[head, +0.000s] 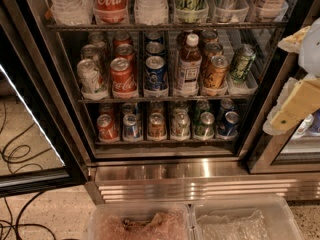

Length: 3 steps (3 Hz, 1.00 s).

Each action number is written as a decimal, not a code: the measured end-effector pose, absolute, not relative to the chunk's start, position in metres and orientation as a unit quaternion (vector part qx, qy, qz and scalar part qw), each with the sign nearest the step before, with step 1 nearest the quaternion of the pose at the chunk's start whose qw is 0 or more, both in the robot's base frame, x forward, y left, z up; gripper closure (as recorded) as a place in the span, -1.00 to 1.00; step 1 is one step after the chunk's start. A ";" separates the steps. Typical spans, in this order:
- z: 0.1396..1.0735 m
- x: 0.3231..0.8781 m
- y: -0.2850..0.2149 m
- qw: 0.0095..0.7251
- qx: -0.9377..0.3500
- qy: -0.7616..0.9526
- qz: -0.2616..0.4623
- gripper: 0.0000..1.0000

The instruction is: Pick green can from top shelf of fridge

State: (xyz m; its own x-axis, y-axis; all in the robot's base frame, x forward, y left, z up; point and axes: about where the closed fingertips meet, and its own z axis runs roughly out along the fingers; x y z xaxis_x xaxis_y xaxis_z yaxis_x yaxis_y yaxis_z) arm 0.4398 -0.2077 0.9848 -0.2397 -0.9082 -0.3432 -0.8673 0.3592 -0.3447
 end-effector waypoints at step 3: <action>0.957 0.444 -0.202 0.244 -0.590 0.770 0.007 -1.00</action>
Offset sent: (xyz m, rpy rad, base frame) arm -0.0013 0.0117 -0.0407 0.0359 0.2174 0.2322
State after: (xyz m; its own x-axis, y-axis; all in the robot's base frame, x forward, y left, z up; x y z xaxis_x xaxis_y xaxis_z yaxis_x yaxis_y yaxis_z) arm 0.4444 -0.2022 0.9573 -0.1847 -0.9049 -0.3836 -0.9121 0.3031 -0.2760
